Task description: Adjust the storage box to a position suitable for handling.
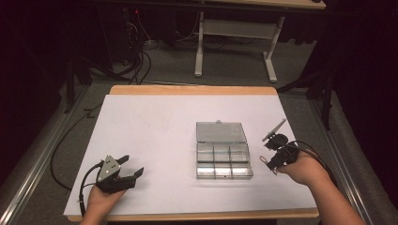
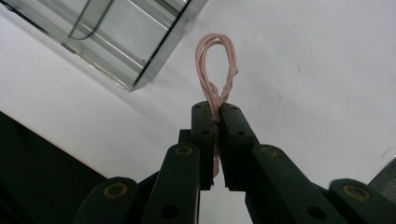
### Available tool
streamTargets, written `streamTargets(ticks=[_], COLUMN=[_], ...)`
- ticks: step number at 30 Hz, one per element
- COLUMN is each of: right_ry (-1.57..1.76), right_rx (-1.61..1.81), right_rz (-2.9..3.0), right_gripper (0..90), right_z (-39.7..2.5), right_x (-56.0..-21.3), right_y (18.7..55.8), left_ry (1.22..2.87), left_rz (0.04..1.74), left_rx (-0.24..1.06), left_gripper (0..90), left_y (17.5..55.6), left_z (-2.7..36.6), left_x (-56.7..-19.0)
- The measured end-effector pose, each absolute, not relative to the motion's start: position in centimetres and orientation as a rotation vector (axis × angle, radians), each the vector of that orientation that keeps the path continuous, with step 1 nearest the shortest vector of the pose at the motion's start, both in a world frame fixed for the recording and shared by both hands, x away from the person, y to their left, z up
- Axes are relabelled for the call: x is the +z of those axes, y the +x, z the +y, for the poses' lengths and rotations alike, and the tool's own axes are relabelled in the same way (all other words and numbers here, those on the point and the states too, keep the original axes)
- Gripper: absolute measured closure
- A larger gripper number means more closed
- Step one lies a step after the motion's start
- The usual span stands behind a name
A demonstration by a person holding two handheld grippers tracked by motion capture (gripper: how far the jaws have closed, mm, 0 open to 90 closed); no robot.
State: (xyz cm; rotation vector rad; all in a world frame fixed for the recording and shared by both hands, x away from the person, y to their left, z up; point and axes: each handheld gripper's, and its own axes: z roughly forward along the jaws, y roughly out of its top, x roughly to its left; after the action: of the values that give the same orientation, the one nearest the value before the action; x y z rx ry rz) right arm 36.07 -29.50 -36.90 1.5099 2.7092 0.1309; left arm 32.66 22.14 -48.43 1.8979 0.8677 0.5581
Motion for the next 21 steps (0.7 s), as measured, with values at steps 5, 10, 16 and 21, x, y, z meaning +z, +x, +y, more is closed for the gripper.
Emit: streamTargets(ticks=[5, 10, 16, 21], right_ry=[1.473, 1.436, 1.404, 1.387], right_rx=[0.139, 0.143, 0.129, 0.127], right_rz=[2.724, 2.747, 2.775, 2.795], right_gripper=[85.4, 85.5, 85.4, 85.4], right_z=[-28.3, -27.0, -25.6, -24.6], right_x=[-36.1, -35.9, -36.0, -36.3], right_y=[36.2, 36.5, 36.9, 37.1], left_ry=[1.895, 1.897, 1.893, 1.893], left_rz=[0.871, 0.868, 0.863, 0.864], left_rx=[0.555, 0.552, 0.549, 0.547], left_gripper=[25.6, 25.6, 25.4, 25.4], left_y=[32.7, 32.7, 32.6, 32.7], left_z=[22.2, 22.2, 22.2, 22.2], left_x=[-48.4, -48.4, -48.4, -48.4])
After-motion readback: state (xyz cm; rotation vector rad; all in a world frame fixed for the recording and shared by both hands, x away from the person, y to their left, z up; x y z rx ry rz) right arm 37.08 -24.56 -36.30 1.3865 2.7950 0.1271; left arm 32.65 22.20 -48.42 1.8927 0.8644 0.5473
